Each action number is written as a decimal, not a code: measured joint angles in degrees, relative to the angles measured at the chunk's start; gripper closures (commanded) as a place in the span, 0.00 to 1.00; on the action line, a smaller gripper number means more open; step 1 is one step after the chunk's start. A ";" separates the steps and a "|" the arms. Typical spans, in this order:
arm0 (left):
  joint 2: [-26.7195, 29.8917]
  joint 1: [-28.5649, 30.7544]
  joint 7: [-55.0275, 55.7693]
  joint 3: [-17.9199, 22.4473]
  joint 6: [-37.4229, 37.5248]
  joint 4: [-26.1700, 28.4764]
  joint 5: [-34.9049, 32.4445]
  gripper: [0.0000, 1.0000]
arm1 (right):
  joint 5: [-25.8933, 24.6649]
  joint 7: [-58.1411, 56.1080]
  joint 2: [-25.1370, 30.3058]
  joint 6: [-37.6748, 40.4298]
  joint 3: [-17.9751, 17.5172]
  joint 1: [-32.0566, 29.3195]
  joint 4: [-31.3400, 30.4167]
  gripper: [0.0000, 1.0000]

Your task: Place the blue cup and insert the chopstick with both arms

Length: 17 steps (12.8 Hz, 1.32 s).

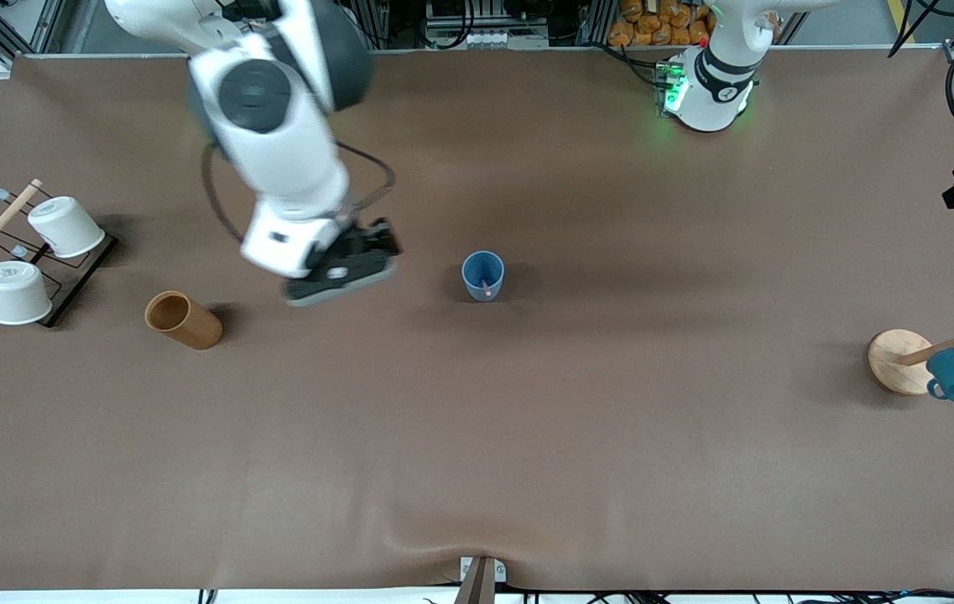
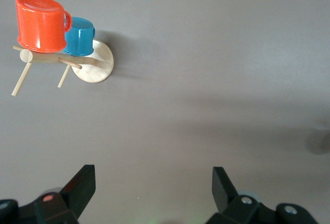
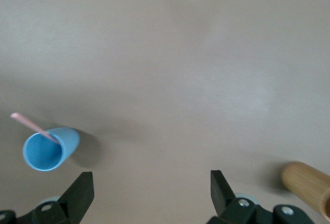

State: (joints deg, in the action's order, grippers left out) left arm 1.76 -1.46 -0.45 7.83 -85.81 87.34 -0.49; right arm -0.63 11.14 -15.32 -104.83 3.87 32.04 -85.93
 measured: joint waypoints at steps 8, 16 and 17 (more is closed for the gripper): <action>1.08 0.00 -0.02 0.04 0.35 -0.05 0.00 0.00 | 0.46 -16.31 11.05 14.49 0.03 -23.47 0.01 0.00; 1.13 -0.04 -0.03 -0.20 1.23 -0.06 0.00 0.00 | 2.87 -17.22 17.43 24.04 -0.56 -33.90 -0.20 0.00; 1.13 -0.05 -0.04 -0.30 1.81 -0.06 0.00 0.00 | 2.90 -17.24 17.43 24.11 -0.64 -33.94 -0.29 0.00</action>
State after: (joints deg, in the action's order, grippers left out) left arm 2.89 -1.51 -0.48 7.53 -84.00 87.29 -0.49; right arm 2.27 -6.10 2.11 -80.72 3.23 -1.89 -86.22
